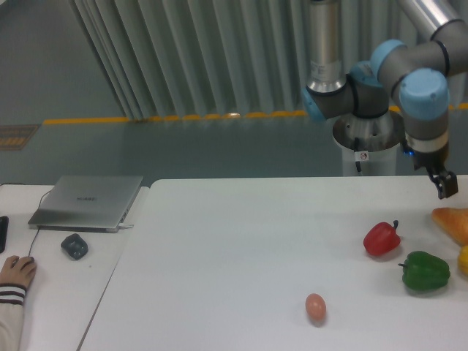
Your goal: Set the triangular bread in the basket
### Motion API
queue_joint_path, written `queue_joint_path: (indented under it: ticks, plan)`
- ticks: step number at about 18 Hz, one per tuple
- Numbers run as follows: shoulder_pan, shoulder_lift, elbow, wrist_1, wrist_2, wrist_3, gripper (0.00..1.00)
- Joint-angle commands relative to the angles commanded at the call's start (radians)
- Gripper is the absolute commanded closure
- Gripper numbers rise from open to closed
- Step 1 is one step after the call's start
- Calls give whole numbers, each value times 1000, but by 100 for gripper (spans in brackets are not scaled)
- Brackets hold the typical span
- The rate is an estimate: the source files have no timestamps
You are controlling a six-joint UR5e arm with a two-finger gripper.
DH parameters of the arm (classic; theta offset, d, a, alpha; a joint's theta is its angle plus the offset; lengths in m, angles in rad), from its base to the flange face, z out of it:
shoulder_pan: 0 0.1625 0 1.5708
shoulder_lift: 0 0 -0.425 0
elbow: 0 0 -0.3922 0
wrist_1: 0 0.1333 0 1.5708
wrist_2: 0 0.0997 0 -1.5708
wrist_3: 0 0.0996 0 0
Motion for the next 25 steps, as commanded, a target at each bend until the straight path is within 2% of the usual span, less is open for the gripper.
queue_joint_path:
  ticks: [7, 12, 17, 25]
  plan:
    - [23, -5, -6, 6, 25, 2, 0]
    - [38, -46, -6, 67, 31, 2, 0]
    - [60, -61, -3, 83, 57, 2, 3]
    - [61, -101, -3, 149, 57, 0, 4]
